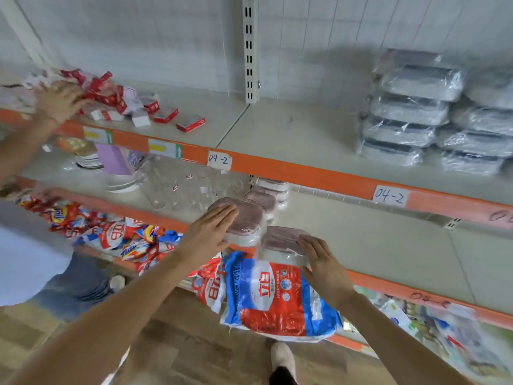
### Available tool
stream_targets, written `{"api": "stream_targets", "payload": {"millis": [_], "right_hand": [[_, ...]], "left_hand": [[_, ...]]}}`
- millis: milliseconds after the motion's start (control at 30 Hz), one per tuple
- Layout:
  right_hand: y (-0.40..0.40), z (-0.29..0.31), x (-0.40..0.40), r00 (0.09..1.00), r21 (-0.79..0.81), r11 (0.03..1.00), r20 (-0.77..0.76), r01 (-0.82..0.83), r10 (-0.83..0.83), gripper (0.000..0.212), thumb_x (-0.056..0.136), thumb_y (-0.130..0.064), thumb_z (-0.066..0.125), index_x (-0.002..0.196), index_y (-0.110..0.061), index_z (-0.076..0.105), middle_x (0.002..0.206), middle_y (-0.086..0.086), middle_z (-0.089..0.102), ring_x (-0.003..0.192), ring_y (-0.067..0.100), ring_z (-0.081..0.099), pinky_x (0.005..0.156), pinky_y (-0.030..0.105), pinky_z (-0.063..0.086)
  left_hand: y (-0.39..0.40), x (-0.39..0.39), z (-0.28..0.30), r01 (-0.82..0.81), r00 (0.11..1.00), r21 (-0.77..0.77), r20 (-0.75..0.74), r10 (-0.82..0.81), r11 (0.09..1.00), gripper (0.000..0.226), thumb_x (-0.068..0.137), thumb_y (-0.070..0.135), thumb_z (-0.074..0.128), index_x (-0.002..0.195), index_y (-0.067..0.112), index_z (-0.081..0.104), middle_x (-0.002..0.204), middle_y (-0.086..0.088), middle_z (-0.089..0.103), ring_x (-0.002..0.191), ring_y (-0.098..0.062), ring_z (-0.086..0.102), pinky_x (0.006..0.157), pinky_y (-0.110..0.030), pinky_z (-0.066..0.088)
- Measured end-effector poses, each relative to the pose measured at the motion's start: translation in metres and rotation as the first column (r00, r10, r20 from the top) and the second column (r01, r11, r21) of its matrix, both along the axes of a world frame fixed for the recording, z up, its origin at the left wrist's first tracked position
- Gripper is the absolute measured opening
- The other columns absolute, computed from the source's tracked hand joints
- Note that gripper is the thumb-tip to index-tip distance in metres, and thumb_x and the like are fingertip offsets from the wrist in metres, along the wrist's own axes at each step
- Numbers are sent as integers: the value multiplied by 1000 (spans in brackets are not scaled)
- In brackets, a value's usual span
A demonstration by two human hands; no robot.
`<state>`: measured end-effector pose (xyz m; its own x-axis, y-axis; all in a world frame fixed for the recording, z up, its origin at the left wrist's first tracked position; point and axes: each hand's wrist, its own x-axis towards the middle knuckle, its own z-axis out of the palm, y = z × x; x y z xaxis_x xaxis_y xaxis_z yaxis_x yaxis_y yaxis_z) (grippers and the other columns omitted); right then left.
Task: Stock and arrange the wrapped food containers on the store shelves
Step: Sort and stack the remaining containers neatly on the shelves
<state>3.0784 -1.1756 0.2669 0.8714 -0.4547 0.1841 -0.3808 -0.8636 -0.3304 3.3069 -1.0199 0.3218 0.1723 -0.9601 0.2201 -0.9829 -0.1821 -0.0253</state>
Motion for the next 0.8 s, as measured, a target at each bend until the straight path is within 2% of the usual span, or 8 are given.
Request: {"api": "stream_targets", "payload": {"millis": [100, 233, 333, 467, 533, 600, 667, 800], "right_hand": [[20, 48, -3, 990, -133, 989, 116, -69, 84, 68, 57, 8, 79, 122, 5, 57, 121, 17, 60, 115, 31, 56, 99, 36, 45], [25, 99, 3, 961, -267, 964, 260, -19, 91, 65, 49, 13, 80, 112, 10, 62, 112, 21, 64, 111, 25, 45, 100, 31, 33], [18, 125, 6, 952, -302, 950, 305, 80, 17, 64, 51, 11, 81, 112, 10, 61, 112, 23, 63, 109, 34, 57, 96, 34, 42], [-7, 143, 5, 957, -312, 938, 284, 154, -63, 63, 56, 11, 77, 116, 8, 59, 115, 21, 62, 107, 39, 59, 89, 43, 50], [-29, 149, 12, 962, -298, 936, 249, 187, -113, 61, 63, 8, 73, 122, 5, 56, 122, 19, 58, 115, 37, 54, 91, 39, 48], [-58, 153, 27, 973, -286, 937, 167, 202, -159, 59, 76, -3, 67, 132, -2, 48, 133, 12, 51, 126, 29, 43, 101, 34, 38], [-87, 155, 46, 978, -277, 938, 89, 209, -191, 59, 83, -12, 63, 138, -11, 41, 140, 3, 44, 131, 22, 36, 102, 29, 32], [-129, 155, 80, 971, -273, 936, -24, 221, -237, 54, 89, -16, 60, 138, -16, 38, 143, -3, 40, 132, 17, 34, 96, 29, 36]], "left_hand": [[13, -1, 44, -86, 989, -173, -134, 63, 981, 71, 70, 8, 80, 132, -5, 49, 139, -19, 48, 129, -33, 47, 109, -40, 34], [6, 6, 93, -143, 977, -290, -196, 87, 946, 72, 73, 12, 78, 136, -2, 46, 141, -18, 47, 129, -31, 46, 109, -34, 33], [-6, 9, 111, -212, 946, -263, -299, 130, 941, 69, 78, 20, 75, 138, 3, 45, 137, -15, 51, 122, -29, 52, 101, -31, 39], [-29, 14, 119, -240, 933, -225, -322, 161, 944, 64, 79, 24, 74, 135, 6, 48, 130, -13, 57, 115, -28, 56, 95, -30, 42], [-44, 19, 125, -258, 935, -225, -303, 184, 940, 63, 79, 26, 74, 134, 7, 49, 129, -12, 58, 115, -27, 56, 94, -30, 42], [-65, 26, 133, -260, 939, -241, -287, 187, 935, 62, 78, 26, 75, 131, 7, 51, 128, -11, 59, 114, -27, 57, 94, -31, 43], [-87, 31, 139, -252, 944, -257, -278, 178, 933, 58, 76, 23, 76, 128, 8, 53, 126, -11, 60, 111, -26, 58, 92, -33, 46], [-128, 41, 139, -252, 951, -211, -234, 201, 944, 57, 78, 22, 72, 131, 12, 50, 129, -6, 58, 115, -23, 56, 93, -34, 47]]}}
